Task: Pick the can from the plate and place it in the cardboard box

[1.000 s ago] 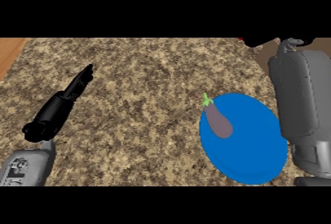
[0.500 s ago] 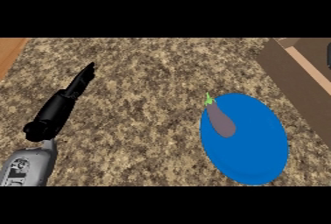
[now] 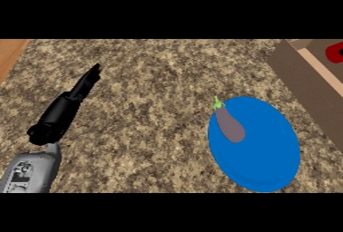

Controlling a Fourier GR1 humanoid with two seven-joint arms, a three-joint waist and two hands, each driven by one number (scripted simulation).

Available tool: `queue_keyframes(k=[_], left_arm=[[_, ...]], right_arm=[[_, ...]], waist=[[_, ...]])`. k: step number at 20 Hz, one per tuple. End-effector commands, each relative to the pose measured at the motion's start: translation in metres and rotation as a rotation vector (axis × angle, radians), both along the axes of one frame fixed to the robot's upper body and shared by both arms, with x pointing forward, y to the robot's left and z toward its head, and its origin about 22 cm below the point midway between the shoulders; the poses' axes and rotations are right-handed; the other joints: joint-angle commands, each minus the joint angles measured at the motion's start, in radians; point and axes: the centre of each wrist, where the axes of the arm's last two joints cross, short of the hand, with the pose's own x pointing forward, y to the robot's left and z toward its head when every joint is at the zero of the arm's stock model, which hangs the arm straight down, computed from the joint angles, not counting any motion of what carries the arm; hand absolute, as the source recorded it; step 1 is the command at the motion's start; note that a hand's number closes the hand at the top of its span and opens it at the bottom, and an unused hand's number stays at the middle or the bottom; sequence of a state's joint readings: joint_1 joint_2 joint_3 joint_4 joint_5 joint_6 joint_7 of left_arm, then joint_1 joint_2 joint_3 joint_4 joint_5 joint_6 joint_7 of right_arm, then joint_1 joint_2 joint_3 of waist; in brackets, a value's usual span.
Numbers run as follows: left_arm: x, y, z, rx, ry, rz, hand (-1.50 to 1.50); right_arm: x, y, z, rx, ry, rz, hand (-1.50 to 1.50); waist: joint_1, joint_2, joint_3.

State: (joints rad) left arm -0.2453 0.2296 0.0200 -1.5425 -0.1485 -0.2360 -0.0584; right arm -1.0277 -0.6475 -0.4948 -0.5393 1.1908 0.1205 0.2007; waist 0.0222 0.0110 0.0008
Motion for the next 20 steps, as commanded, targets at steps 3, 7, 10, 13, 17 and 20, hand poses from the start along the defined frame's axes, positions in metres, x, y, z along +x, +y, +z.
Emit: queue_keyframes(k=[3, 7, 10, 13, 17, 20], left_arm=[[-0.015, -0.006, -0.007, -0.004, 0.005, -0.017, 0.0], [-0.005, 0.005, 0.005, 0.009, -0.001, -0.015, 0.0], [0.001, 0.002, 0.006, -0.002, -0.006, -0.002, 0.0], [-0.006, -0.01, -0.001, 0.0, 0.012, -0.016, 0.0], [-0.005, -0.01, 0.0, -0.014, 0.001, -0.003, 0.0], [-0.004, -0.003, -0.004, -0.021, 0.002, 0.001, 0.0]], right_arm=[[-0.021, -0.045, -0.025, 0.064, 0.217, 0.023, 1.5], [-0.026, -0.057, -0.022, 0.12, 0.322, 0.025, -1.5], [-0.032, -0.061, -0.045, 0.179, 0.307, 0.15, -1.5], [-0.039, -0.073, -0.034, 0.227, 0.165, 0.248, -1.5], [-0.031, -0.065, -0.01, 0.393, -0.257, 0.266, -1.5], [-0.027, -0.061, -0.009, 0.651, -0.522, 0.206, -1.5]], waist=[[0.015, 0.001, 0.001], [0.021, 0.005, 0.001], [0.014, 0.005, 0.002], [0.008, 0.001, 0.002], [-0.002, -0.008, 0.005], [-0.009, -0.007, 0.006]])
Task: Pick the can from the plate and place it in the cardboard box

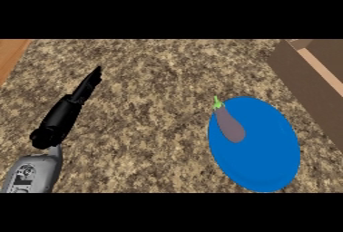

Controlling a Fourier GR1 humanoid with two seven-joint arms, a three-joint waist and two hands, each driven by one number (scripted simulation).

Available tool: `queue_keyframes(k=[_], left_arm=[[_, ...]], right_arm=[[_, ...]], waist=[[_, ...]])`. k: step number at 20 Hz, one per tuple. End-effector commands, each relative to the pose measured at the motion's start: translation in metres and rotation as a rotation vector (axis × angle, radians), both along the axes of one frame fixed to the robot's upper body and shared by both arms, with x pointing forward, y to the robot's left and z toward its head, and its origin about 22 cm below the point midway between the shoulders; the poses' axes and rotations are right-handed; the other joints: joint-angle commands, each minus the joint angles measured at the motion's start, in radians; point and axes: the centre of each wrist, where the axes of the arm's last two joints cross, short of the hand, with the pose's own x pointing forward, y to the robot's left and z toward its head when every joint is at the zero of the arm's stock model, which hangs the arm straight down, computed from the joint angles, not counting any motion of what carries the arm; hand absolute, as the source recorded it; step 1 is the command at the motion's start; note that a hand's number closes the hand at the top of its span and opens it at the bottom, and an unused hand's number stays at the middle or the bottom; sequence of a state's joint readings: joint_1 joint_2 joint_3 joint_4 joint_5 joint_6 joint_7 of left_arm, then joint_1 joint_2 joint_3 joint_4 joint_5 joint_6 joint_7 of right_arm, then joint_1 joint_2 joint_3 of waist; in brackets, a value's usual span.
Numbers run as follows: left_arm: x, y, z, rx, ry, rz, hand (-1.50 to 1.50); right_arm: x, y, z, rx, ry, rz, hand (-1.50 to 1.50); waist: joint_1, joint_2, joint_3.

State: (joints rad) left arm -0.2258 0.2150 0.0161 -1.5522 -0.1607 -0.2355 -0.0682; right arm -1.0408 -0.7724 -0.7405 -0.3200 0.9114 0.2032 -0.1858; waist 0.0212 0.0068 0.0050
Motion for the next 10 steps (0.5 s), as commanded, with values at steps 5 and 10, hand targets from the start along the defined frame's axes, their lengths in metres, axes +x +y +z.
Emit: queue_keyframes(k=[5, 10], left_arm=[[0.002, 0.0, -0.008, -0.002, -0.004, 0.014, 0.0], [0.003, 0.005, 0.009, 0.0, -0.013, -0.008, 0.0]], right_arm=[[-0.026, -0.035, 0.001, 0.481, -0.363, -0.221, -1.5], [-0.064, -0.071, -0.019, 0.498, -0.434, -0.296, -1.5]], waist=[[-0.008, 0.01, -0.001], [0.006, 0.008, -0.001]])
